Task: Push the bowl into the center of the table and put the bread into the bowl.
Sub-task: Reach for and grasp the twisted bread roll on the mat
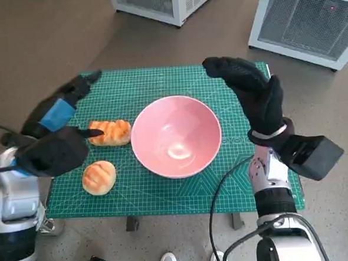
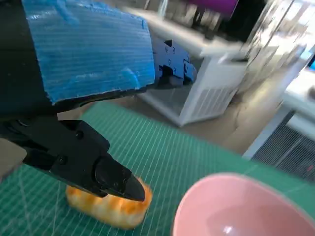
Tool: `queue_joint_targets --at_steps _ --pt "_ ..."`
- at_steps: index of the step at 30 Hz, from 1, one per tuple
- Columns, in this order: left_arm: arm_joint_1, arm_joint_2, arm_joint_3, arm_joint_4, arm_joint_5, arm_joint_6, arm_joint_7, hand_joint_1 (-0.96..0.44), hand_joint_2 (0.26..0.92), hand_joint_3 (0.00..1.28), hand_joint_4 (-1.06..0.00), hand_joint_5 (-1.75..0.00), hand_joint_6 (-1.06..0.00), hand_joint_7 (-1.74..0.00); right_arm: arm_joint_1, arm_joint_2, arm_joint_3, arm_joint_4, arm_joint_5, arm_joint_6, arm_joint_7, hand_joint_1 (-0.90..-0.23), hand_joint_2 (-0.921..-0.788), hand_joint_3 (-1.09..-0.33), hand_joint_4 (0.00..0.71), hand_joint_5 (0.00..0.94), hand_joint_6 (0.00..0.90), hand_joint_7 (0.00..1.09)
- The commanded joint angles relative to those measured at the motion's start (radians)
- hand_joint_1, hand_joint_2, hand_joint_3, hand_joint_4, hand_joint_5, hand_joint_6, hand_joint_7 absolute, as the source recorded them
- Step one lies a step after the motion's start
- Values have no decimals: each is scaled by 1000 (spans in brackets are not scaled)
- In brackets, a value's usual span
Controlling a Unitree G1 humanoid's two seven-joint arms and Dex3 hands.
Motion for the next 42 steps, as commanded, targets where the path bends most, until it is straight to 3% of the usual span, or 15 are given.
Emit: queue_joint_targets --at_steps 1,14,29,42 --pt "-44 4 -49 85 28 1 9 -82 716 6 -185 -7 -285 -51 19 -2 7 14 -4 3 -3 -719 -921 -793 181 0 -1 598" --pt "-172 -45 -175 393 68 -8 24 -108 720 5 -187 -1 -309 -30 19 -3 7 17 0 10 0 -714 -921 -793 180 0 -1 595" --pt "-314 -97 -300 754 138 -34 113 -55 730 8 -199 -3 -350 -27 30 1 8 -7 17 33 11 -711 -921 -776 176 0 -1 590" --pt "-364 -131 -367 895 191 -44 205 30 798 36 -323 -32 -473 -52 41 7 7 -26 33 50 21 -718 -921 -764 175 0 -1 589"
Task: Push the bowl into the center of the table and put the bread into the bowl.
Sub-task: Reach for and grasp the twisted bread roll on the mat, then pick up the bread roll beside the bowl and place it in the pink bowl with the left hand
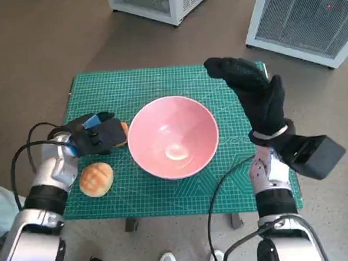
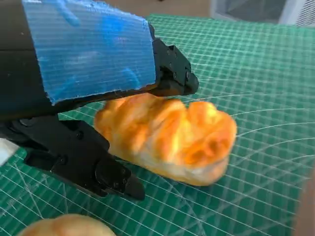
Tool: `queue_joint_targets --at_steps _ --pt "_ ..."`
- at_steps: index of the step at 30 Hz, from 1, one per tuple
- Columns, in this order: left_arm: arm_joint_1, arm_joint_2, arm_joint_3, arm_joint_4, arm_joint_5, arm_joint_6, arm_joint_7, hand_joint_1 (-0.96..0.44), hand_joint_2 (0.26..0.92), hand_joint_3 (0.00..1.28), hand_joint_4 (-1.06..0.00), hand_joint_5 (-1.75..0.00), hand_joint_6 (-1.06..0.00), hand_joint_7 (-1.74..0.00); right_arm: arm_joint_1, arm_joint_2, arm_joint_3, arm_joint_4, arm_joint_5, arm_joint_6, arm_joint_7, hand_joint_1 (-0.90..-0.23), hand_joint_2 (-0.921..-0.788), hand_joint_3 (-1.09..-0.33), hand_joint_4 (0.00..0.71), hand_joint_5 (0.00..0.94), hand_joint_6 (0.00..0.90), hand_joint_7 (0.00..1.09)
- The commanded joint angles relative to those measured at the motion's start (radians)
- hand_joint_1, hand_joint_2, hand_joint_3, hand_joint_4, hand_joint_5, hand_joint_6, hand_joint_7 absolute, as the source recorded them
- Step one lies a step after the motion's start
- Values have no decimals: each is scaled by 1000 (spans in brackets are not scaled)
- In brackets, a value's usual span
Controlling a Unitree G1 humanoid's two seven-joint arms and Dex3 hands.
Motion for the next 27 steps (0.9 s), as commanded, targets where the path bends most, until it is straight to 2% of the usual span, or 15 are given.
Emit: queue_joint_targets --at_steps 1,2,4,5,6,7,8,9,12,18,27 --pt "-32 -21 -23 57 22 -18 53 40 811 41 -363 -38 -509 -61 29 7 3 -2 18 15 14 -719 -921 -764 175 0 -1 589" --pt "-33 -23 -29 66 27 -25 76 43 814 42 -381 -41 -525 -65 30 8 3 -2 19 15 16 -719 -921 -764 175 0 -1 589" --pt "-35 -25 -36 79 32 -35 102 51 833 45 -539 -75 -638 -105 30 10 4 -3 22 15 18 -719 -921 -763 175 0 -1 589" --pt "-35 -23 -40 83 37 -44 118 53 836 44 -566 -71 -655 -108 31 10 4 -3 23 15 19 -719 -921 -762 175 0 -1 589" --pt "-34 -19 -43 86 42 -54 137 54 849 39 -687 -115 -723 -152 31 10 4 -3 24 14 20 -720 -921 -762 175 0 -1 589" --pt "-33 -17 -45 89 46 -62 152 44 863 32 -710 -300 -710 -344 32 10 4 -3 24 13 20 -720 -921 -762 175 0 -1 589" --pt "-33 -15 -46 92 48 -67 161 28 884 43 -718 -597 -669 -647 32 10 5 -4 25 13 21 -720 -921 -761 176 0 -1 590" --pt "-31 -12 -48 93 50 -76 175 19 897 50 -723 -787 -642 -841 33 10 5 -5 25 14 20 -720 -921 -761 176 0 -1 590" --pt "-28 -4 -52 97 55 -96 208 7 906 59 -708 -1031 -655 -1045 35 12 8 -12 24 14 17 -715 -921 -762 175 0 -1 590" --pt "-26 18 -60 74 69 -107 251 2 908 55 -699 -1138 -688 -1104 38 12 10 -14 23 10 16 -710 -921 -763 175 0 -1 590" --pt "12 62 -11 -102 55 -78 245 2 920 49 -688 -1122 -666 -1169 38 12 10 -10 28 18 20 -709 -921 -761 178 2 -1 591"
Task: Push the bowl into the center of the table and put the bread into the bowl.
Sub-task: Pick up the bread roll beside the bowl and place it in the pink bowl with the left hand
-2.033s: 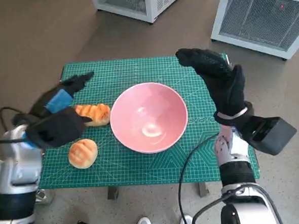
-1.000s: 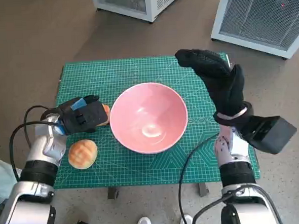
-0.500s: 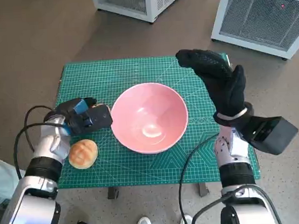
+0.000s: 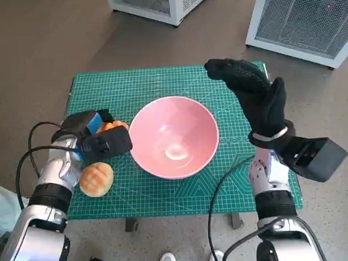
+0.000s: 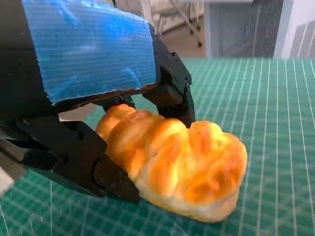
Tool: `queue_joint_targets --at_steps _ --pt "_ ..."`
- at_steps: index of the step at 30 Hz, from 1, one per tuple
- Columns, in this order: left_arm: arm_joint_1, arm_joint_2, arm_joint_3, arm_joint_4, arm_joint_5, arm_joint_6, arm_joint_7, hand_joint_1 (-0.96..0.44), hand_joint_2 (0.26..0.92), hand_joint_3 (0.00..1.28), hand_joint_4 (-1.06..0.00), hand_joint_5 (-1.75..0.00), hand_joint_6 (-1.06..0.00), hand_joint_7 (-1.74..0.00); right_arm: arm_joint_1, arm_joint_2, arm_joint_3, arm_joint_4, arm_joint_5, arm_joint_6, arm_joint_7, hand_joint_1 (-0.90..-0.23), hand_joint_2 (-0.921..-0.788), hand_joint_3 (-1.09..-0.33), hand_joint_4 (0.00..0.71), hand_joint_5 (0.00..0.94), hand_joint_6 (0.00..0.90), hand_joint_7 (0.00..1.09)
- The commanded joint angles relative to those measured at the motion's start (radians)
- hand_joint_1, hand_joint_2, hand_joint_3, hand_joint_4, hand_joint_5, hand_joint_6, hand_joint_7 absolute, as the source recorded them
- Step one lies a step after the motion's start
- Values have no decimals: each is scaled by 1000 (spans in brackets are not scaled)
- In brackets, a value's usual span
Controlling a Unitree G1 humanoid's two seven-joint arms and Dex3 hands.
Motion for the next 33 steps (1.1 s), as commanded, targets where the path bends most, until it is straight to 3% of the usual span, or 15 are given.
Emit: queue_joint_targets --at_steps 1,8,19,26,33 --pt "37 46 48 -162 -11 30 2 2 920 49 -690 -1120 -664 -1171 25 7 4 7 5 17 7 -709 -921 -761 178 2 -1 591" --pt "149 76 138 -502 -19 89 -1 2 918 34 -728 -1098 -670 -1147 28 8 4 1 8 21 9 -708 -921 -761 177 1 -1 592" --pt "299 65 249 -943 -34 65 -7 3 908 12 -786 -1014 -706 -1130 29 7 1 4 12 21 15 -709 -921 -760 178 1 -1 593" --pt "361 42 247 -1105 -19 26 -2 3 907 11 -797 -1011 -703 -1124 30 7 -1 5 16 24 18 -709 -921 -760 178 1 -1 593" --pt "372 18 190 -1132 10 -50 -23 2 913 10 -774 -1033 -701 -1130 31 7 -1 5 16 21 21 -710 -921 -760 178 1 -1 593"
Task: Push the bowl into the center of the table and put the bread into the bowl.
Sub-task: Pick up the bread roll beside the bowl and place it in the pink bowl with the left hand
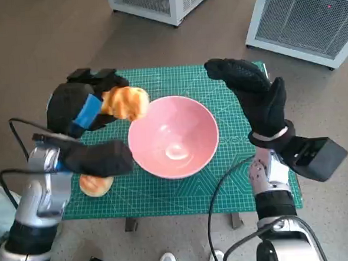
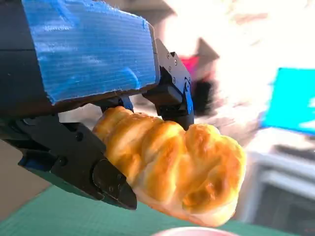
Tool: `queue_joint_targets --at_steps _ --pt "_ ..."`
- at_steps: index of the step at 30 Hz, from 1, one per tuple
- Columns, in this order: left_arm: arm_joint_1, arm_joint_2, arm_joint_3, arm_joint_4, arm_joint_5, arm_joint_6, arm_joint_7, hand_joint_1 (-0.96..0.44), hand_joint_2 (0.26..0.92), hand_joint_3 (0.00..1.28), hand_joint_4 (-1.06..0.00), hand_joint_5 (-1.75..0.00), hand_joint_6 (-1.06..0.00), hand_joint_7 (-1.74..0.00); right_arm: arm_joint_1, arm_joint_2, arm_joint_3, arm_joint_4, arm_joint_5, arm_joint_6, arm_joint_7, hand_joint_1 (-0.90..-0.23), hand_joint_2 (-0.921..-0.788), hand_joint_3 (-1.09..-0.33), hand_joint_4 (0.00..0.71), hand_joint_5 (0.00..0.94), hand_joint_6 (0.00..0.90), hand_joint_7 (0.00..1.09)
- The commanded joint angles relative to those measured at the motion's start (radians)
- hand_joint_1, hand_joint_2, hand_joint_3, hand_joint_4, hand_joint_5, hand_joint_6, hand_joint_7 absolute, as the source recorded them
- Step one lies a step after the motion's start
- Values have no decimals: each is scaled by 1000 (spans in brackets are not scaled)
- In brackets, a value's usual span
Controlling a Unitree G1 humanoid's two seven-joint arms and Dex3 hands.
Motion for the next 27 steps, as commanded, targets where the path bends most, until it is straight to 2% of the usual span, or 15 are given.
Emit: queue_joint_targets --at_steps 1,10,20,22,23,24,25,26,27 --pt "8 -20 -36 -15 32 -43 -25 2 913 10 -770 -1034 -702 -1131 26 6 1 9 7 11 9 -710 -921 -760 178 1 -1 594" --pt "-39 -75 -126 67 91 -81 -91 1 915 10 -760 -1054 -704 -1119 26 7 -4 14 10 11 16 -710 -921 -757 179 2 -1 595" --pt "-64 -128 -159 169 100 -109 -115 1 916 9 -765 -1075 -700 -1098 38 7 -7 -3 20 16 26 -710 -921 -757 179 2 -1 596" --pt "-61 -138 -157 180 93 -109 -122 1 918 53 -706 -1124 -647 -1162 40 6 -7 -6 23 16 27 -710 -921 -757 179 1 -1 596" --pt "-55 -143 -156 178 90 -97 -135 1 919 113 -623 -1192 -590 -1237 42 6 -7 -7 24 16 27 -710 -921 -757 179 1 -1 596" --pt "-50 -146 -155 175 89 -89 -145 8 895 120 -552 -1063 -538 -1119 43 6 -7 -9 24 15 27 -710 -921 -758 179 1 -1 596" --pt "-44 -146 -155 168 90 -77 -165 22 868 117 -505 -771 -512 -850 44 5 -8 -9 25 16 27 -710 -921 -758 179 1 -1 596" --pt "-41 -146 -155 163 91 -69 -177 20 853 105 -469 -627 -492 -715 45 5 -9 -10 26 16 27 -710 -921 -758 179 1 -1 596" --pt "-39 -145 -155 157 91 -58 -198 16 832 69 -406 -328 -473 -410 46 5 -9 -10 26 16 27 -711 -921 -758 179 1 -1 594"
